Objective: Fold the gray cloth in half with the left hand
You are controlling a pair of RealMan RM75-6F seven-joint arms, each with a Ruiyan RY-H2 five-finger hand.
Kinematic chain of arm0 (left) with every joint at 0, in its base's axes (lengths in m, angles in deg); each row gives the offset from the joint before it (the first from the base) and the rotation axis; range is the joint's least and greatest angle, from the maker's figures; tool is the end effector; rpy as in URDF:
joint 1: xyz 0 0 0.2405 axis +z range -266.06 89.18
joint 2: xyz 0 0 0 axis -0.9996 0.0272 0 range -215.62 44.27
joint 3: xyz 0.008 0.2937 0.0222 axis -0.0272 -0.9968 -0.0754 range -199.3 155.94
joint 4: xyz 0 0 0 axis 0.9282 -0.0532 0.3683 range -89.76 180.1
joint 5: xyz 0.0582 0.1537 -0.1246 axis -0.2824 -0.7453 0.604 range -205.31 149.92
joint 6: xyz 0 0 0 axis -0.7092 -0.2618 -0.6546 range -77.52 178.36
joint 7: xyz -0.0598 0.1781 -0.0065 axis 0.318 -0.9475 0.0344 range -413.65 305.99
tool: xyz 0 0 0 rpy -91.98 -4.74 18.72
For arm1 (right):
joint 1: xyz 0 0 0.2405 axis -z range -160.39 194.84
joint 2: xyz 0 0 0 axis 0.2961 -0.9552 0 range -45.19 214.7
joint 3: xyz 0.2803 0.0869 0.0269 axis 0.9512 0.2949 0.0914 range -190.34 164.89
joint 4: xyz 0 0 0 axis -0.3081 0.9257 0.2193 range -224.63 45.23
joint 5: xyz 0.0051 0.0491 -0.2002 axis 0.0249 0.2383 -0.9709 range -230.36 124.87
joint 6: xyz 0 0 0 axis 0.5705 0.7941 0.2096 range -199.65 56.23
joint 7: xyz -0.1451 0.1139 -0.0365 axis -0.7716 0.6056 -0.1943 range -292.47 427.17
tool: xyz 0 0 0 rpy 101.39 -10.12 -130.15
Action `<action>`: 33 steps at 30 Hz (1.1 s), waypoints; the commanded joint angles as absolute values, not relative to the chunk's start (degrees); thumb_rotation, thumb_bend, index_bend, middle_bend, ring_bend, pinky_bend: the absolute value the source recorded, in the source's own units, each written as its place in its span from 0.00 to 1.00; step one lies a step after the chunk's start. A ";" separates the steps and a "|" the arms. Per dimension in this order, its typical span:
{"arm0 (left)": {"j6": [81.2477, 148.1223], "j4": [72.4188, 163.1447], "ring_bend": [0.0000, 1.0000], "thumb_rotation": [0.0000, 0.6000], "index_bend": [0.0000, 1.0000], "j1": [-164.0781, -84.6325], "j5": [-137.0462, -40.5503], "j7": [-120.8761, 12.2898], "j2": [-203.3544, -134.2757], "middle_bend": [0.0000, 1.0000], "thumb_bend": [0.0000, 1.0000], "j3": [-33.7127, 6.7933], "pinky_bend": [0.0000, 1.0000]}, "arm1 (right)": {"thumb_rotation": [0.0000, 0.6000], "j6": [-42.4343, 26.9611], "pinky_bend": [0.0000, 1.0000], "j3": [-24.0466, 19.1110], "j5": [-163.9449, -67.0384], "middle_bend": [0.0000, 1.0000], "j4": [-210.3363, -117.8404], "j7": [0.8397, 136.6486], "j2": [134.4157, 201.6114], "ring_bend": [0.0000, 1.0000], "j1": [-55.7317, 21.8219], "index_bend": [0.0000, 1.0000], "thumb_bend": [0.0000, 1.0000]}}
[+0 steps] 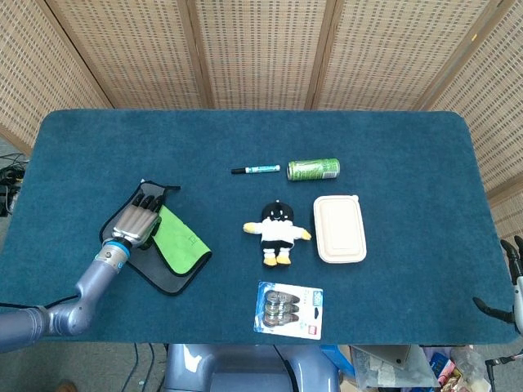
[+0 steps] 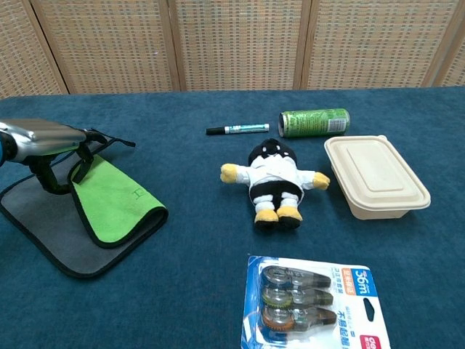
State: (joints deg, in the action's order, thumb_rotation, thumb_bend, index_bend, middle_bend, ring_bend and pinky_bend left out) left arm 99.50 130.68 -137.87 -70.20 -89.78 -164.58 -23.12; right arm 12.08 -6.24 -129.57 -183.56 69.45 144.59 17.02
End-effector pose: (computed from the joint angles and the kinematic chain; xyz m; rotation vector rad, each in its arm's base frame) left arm -0.2447 0.4210 0.0058 -1.9362 -0.8349 -0.3679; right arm -0.3816 -0.2081 0.2235 1.1762 -0.9684 0.7982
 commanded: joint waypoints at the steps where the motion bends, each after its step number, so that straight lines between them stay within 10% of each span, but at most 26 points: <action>1: 102.37 133.31 0.00 1.00 0.71 -136.35 -70.04 -91.50 -163.87 0.00 0.76 -24.65 0.00 | 1.00 12.11 0.00 -6.28 -129.69 0.00 -183.62 69.65 144.50 0.00 17.06 0.00 0.00; 33: 108.37 139.71 0.00 1.00 0.71 -130.98 -71.90 -95.38 -163.42 0.00 0.76 -27.43 0.00 | 1.00 12.94 0.00 -6.39 -130.55 0.00 -183.83 71.41 143.74 0.00 17.52 0.00 0.00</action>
State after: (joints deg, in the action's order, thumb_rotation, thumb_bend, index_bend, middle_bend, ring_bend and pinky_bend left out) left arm 108.29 139.62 -131.06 -71.83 -95.30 -163.49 -27.37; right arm 12.93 -6.39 -130.54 -183.82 71.40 143.75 17.52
